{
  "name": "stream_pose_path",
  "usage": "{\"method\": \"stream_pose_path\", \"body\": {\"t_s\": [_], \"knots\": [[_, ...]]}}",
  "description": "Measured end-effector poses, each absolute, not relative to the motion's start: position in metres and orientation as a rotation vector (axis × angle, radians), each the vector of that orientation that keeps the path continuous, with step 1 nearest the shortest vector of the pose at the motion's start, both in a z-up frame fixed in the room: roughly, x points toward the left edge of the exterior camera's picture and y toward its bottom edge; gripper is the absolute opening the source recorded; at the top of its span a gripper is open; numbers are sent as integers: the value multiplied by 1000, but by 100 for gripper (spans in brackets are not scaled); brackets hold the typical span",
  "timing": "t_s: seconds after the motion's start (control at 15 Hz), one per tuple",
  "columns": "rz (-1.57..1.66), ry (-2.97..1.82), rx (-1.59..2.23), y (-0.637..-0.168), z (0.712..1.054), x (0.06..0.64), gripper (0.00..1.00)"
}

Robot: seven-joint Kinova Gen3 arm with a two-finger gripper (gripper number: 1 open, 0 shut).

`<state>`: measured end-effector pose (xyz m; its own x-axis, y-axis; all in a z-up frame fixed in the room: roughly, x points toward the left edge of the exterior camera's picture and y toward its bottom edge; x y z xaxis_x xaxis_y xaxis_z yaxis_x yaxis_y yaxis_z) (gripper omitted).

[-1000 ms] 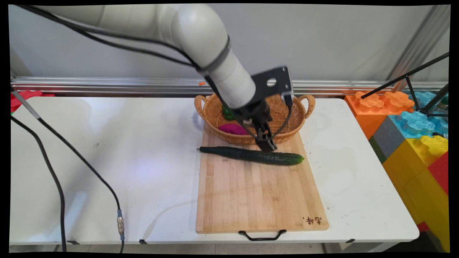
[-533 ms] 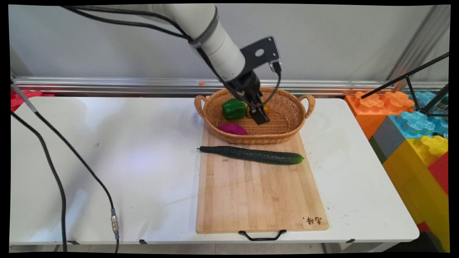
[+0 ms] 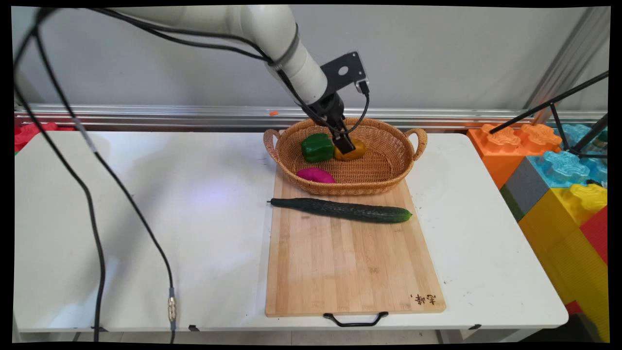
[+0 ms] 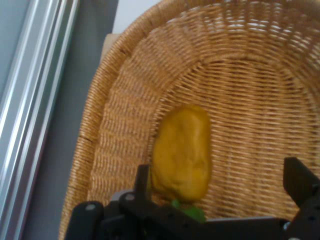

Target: Pick up the potato from the vegetable basket, then place the picked object on the cutting board

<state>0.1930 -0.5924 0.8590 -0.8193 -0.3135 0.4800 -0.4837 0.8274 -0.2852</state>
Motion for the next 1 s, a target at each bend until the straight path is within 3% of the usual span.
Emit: {"method": "stream_pose_path", "body": {"t_s": [0.8, 0.87, 1.0], "knots": [[569, -2573, 602, -641, 780, 188, 100], [571, -2571, 595, -643, 777, 187, 0], [569, -2567, 586, -645, 774, 184, 0]]}}
